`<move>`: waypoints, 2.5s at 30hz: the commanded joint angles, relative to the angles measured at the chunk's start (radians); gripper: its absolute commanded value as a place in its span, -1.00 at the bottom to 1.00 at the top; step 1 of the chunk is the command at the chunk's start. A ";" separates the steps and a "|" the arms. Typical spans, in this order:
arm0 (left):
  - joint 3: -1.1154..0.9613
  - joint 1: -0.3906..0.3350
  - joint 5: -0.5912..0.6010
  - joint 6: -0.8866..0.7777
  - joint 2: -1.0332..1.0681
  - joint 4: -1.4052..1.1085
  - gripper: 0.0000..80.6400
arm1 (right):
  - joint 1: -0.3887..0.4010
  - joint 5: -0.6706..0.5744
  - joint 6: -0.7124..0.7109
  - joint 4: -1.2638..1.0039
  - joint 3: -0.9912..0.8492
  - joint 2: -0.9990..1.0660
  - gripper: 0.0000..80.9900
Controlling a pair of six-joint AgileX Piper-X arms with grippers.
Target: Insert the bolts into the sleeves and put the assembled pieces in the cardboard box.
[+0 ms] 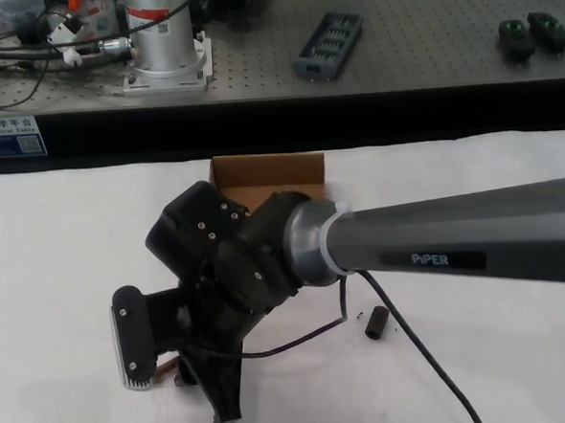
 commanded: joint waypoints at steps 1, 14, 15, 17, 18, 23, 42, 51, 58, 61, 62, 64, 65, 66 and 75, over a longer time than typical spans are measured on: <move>-0.001 -0.001 0.002 0.007 -0.007 0.008 -0.55 | -0.003 -0.026 0.024 0.009 -0.040 0.028 -0.23; -0.001 -0.001 0.002 0.007 -0.007 0.008 -0.55 | -0.003 -0.102 0.090 0.081 -0.131 0.069 -0.41; -0.001 -0.001 0.002 0.007 -0.007 0.008 -0.55 | -0.003 -0.109 0.090 0.096 -0.131 0.072 -0.45; -0.001 -0.001 0.002 0.007 -0.007 0.008 -0.55 | -0.003 -0.111 0.090 0.116 -0.131 0.072 -0.47; -0.001 -0.001 0.002 0.007 -0.007 0.008 -0.55 | -0.003 -0.116 0.090 0.120 -0.131 0.072 -0.47; -0.001 -0.001 0.002 0.007 -0.007 0.008 -0.55 | -0.003 -0.119 0.122 0.121 -0.131 0.072 -0.47; -0.001 -0.001 0.002 0.007 -0.007 0.008 -0.55 | -0.006 -0.116 0.308 0.182 -0.170 0.109 -0.93; -0.004 -0.001 0.062 0.051 -0.007 0.006 -0.55 | -0.016 -0.116 0.515 0.149 -0.278 0.080 -0.93; -0.052 -0.001 0.152 0.099 0.004 -0.014 -0.55 | -0.084 -0.116 0.691 0.131 -0.300 -0.058 -0.93; -0.097 -0.001 0.190 0.097 0.037 -0.014 -0.55 | -0.137 -0.116 0.735 0.160 -0.298 -0.126 -0.93; -0.116 -0.001 0.212 0.097 0.053 -0.014 -0.55 | -0.157 -0.116 0.740 0.177 -0.298 -0.152 -0.93; -0.161 -0.004 0.270 0.097 0.105 -0.011 -0.55 | -0.191 -0.116 0.740 0.218 -0.298 -0.203 -0.93; -0.181 -0.007 0.285 0.097 0.137 -0.010 -0.55 | -0.210 -0.116 0.740 0.242 -0.298 -0.229 -0.93; -0.206 -0.016 0.296 0.097 0.171 -0.007 -0.55 | -0.230 -0.116 0.740 0.267 -0.295 -0.254 -0.93; -0.416 -0.227 0.310 0.073 0.508 -0.007 -0.55 | -0.386 -0.116 0.740 0.319 -0.156 -0.482 -0.93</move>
